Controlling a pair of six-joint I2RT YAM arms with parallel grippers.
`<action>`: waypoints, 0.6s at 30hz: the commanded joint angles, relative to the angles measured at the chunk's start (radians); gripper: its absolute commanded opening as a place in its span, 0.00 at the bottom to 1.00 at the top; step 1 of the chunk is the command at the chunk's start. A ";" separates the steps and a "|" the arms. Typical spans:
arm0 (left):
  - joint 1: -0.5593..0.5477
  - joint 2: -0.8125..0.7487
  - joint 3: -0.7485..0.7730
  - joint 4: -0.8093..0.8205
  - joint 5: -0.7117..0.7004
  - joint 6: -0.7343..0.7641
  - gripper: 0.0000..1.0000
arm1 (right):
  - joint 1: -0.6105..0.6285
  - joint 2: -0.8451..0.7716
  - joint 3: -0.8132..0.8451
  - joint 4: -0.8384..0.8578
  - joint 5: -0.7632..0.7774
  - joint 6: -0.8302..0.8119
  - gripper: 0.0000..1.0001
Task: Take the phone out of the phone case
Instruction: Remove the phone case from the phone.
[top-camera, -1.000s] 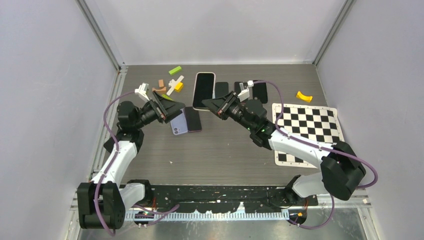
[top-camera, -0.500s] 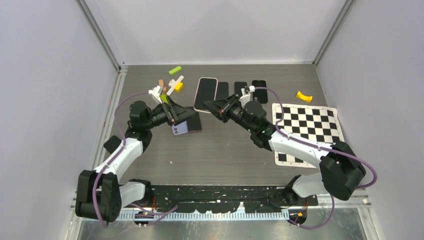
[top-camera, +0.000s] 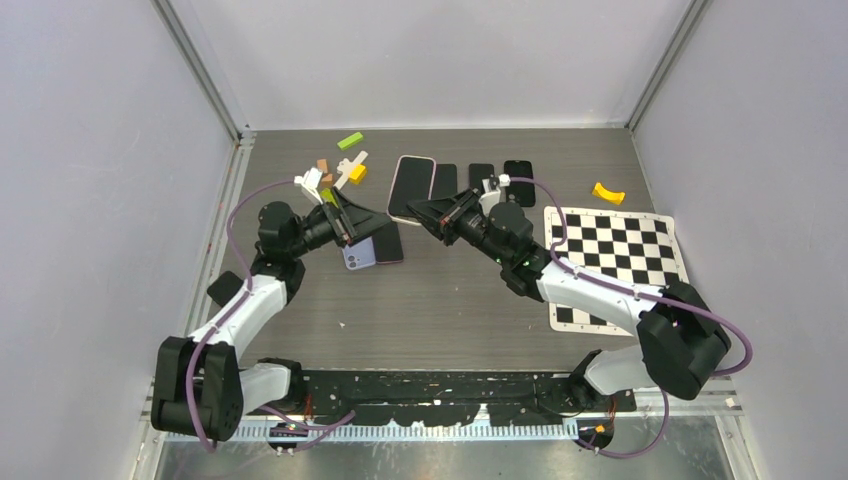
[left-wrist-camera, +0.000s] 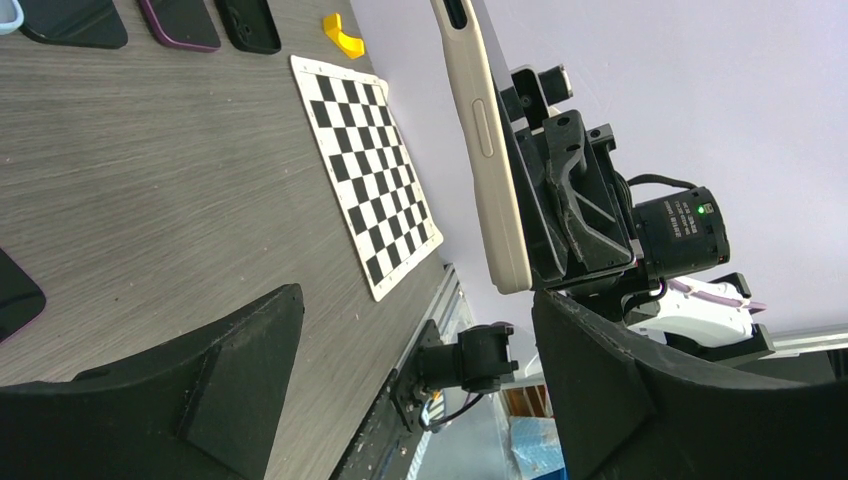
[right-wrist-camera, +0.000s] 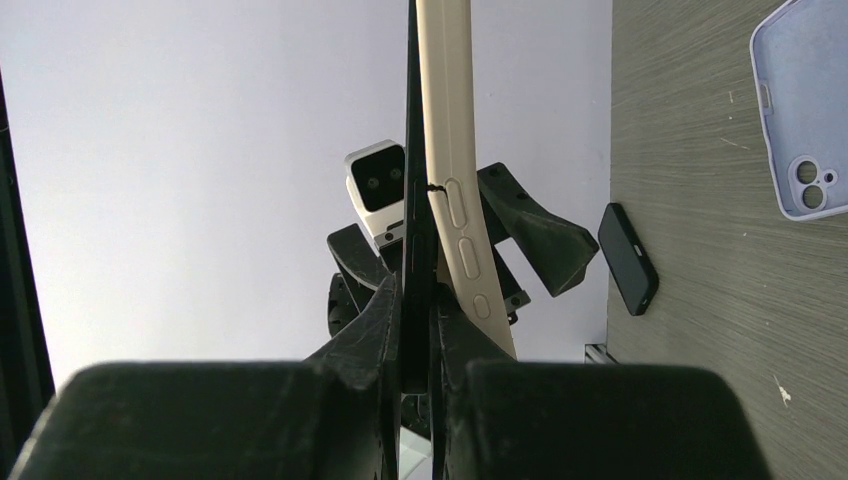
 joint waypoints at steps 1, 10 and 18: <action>-0.010 0.009 0.001 0.079 -0.023 -0.006 0.87 | -0.005 -0.004 0.016 0.167 -0.012 0.034 0.01; -0.025 0.027 0.023 0.085 -0.027 -0.027 0.74 | -0.005 0.015 0.046 0.212 -0.072 0.062 0.01; -0.032 0.044 0.044 0.085 -0.076 -0.056 0.63 | -0.005 0.055 0.058 0.293 -0.114 0.099 0.01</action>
